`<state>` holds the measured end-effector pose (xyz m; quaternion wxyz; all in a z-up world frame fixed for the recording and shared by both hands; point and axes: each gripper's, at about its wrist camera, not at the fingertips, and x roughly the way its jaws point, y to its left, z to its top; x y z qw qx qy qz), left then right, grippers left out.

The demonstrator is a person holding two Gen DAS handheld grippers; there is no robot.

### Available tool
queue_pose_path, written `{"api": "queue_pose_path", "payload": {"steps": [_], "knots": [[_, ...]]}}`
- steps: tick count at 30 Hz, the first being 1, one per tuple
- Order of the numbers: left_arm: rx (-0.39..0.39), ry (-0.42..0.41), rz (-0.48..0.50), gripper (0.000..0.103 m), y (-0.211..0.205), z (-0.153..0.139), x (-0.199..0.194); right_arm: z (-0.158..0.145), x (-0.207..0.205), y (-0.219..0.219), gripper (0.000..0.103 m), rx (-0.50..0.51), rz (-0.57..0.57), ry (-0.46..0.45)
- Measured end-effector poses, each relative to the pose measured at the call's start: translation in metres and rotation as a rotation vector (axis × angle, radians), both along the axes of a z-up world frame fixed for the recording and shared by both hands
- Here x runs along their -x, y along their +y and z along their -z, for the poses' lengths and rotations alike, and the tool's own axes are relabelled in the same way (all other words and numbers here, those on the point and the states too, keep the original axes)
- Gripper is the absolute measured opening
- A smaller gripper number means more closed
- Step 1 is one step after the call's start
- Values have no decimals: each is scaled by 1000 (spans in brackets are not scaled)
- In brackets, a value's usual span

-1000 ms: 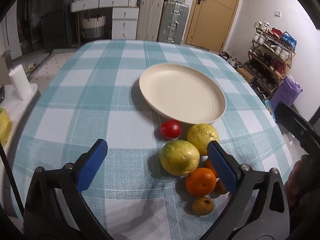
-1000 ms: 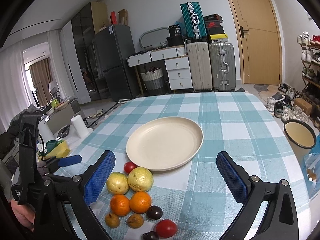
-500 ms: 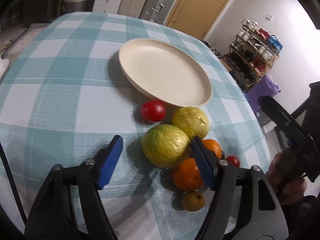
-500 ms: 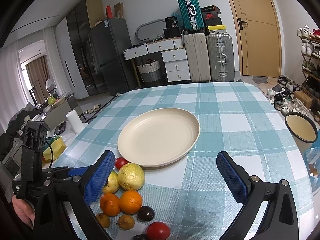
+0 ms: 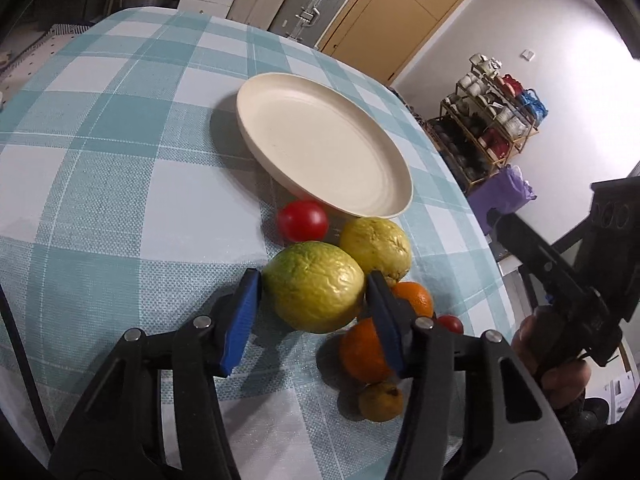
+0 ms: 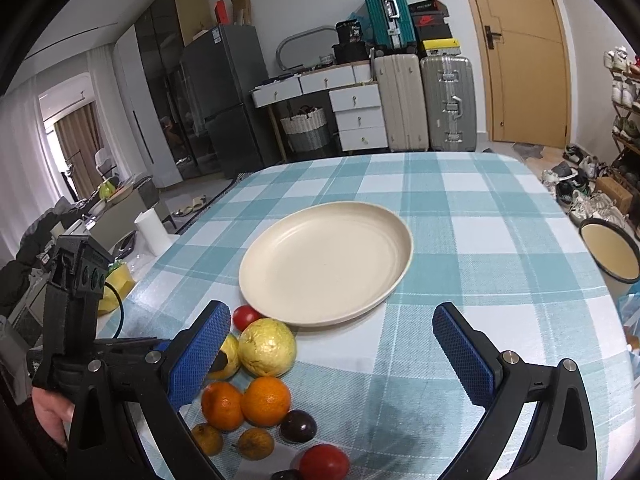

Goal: Organize fruits
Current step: 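Grasp a yellow-green citrus with the left tool while the right tool grasps another, then carry both held citrus fruits up and over the cream plate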

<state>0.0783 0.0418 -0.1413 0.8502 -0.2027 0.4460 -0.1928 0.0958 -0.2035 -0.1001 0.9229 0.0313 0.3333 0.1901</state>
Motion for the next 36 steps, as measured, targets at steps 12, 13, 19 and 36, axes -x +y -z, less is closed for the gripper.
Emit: {"api": "queue_pose_path", "payload": {"steps": [12,13,19,36], "knots": [[-3,-63,-26,51,25,-20,7,9,-10,19,103,-34,-72,76],[-3,-67,-30,51,28,-21,7,11,-11,22,103,-32,-79,86],[-27,-91,-61,51,41,-28,11,21,-17,34,103,-52,-107,147],[-22,-77,-63,51,52,-20,12,49,-35,63,88,-58,-150,288]]}}
